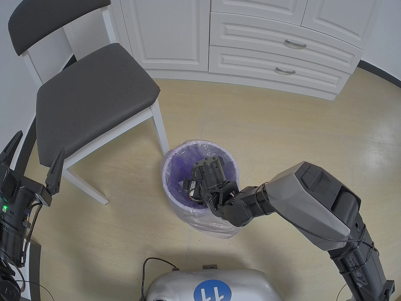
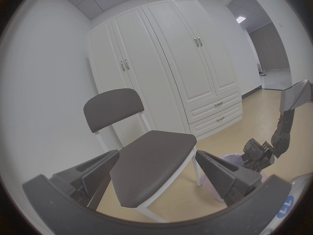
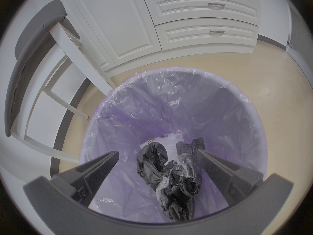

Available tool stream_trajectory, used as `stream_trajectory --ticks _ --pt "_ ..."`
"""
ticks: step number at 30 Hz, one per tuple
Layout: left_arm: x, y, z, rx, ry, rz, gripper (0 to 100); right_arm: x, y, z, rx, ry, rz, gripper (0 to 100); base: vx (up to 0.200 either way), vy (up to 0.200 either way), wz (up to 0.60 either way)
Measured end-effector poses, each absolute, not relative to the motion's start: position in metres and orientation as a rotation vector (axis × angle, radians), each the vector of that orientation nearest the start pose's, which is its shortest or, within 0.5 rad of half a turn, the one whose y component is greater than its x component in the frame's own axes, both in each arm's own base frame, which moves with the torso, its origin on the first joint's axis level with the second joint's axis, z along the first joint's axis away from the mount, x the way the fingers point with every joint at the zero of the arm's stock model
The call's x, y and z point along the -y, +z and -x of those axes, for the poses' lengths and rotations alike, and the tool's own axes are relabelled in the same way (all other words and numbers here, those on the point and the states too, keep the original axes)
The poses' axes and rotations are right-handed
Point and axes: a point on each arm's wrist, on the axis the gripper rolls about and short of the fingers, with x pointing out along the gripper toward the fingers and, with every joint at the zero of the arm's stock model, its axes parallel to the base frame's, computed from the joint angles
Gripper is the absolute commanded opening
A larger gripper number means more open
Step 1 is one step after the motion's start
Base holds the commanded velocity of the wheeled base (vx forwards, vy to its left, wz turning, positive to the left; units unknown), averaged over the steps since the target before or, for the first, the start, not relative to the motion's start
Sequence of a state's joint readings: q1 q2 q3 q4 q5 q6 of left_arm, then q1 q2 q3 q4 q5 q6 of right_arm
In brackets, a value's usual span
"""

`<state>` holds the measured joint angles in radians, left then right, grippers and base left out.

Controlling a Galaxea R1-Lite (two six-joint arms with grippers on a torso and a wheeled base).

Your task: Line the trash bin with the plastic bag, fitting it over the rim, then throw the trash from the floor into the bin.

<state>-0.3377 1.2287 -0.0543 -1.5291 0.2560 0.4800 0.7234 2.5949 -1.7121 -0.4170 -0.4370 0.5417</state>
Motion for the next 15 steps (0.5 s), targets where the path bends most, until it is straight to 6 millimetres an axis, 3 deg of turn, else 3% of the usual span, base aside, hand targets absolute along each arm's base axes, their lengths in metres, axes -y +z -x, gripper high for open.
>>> stream_trajectory --ticks 8,15 --pt "0.038 0.186 -0.126 0.351 0.002 -0.372 100 -0.33 0.037 -0.389 -0.445 0.163 -0.253 100 0.0 0.0 0.0" --pt "0.038 0.186 -0.126 0.35 0.002 -0.371 100 -0.304 0.053 -0.373 -0.472 0.156 -0.064 100 0.0 0.0 0.0"
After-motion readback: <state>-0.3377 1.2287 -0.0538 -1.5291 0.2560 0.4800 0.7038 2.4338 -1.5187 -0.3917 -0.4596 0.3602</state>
